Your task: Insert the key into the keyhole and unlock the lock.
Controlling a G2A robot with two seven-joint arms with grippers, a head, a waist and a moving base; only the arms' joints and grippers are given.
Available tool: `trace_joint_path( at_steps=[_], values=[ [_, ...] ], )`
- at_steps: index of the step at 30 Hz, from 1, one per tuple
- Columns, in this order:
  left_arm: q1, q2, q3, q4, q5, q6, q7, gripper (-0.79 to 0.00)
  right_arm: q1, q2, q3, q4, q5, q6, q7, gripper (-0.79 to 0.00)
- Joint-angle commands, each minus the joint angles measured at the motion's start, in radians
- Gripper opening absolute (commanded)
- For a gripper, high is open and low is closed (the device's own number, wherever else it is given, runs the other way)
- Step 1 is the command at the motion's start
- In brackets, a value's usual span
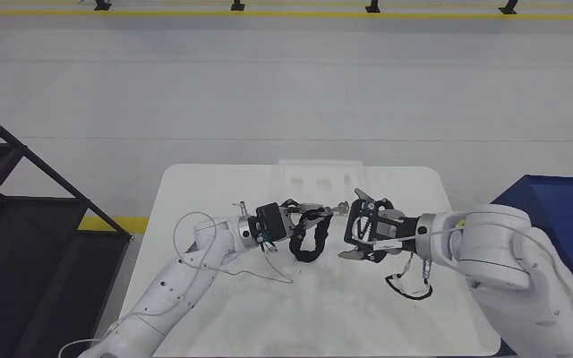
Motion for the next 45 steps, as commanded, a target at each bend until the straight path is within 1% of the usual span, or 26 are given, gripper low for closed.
trace_joint_path(
  at_steps=[1, 10, 11, 16, 19, 29, 33, 37, 41, 45],
  values=[
    [0.004, 0.003, -0.006, -0.012, 0.001, -0.010, -0.013, -0.785, 0.000, 0.000, 0.000, 0.001, 0.002, 0.001, 0.001, 0.000],
    [0.020, 0.016, -0.040, -0.068, -0.010, -0.056, -0.118, -0.785, -0.002, 0.000, -0.001, 0.001, 0.000, 0.002, -0.003, 0.000],
    [0.021, 0.016, -0.043, -0.069, -0.019, -0.058, -0.129, -0.785, -0.005, 0.001, -0.004, -0.003, -0.022, -0.002, -0.007, 0.000],
    [0.019, 0.011, -0.039, -0.065, -0.067, -0.062, -0.168, -0.785, 0.003, 0.003, -0.015, -0.025, -0.079, -0.066, -0.080, 0.000],
    [0.012, 0.007, -0.026, -0.055, -0.079, -0.065, -0.177, -0.785, 0.006, 0.004, -0.037, -0.027, -0.093, -0.084, -0.091, 0.000],
    [-0.006, -0.001, -0.001, -0.032, -0.096, -0.059, -0.170, -0.785, 0.052, 0.001, -0.126, -0.001, -0.117, -0.080, -0.098, 0.000],
    [-0.010, -0.002, 0.004, -0.029, -0.090, -0.057, -0.147, -0.785, 0.062, 0.003, -0.137, 0.008, -0.104, -0.071, -0.096, 0.000],
    [-0.012, 0.000, 0.005, -0.025, -0.072, -0.051, -0.131, -0.785, 0.062, 0.008, -0.118, 0.002, -0.106, -0.061, -0.105, 0.000],
    [-0.011, 0.002, 0.004, -0.024, -0.055, -0.049, -0.117, -0.785, 0.063, 0.017, -0.092, -0.010, -0.118, -0.112, -0.111, 0.000],
    [-0.009, 0.005, 0.004, -0.026, -0.040, -0.054, -0.105, -0.785, 0.070, 0.034, -0.085, -0.001, -0.181, -0.173, -0.172, 0.000]
  ],
)
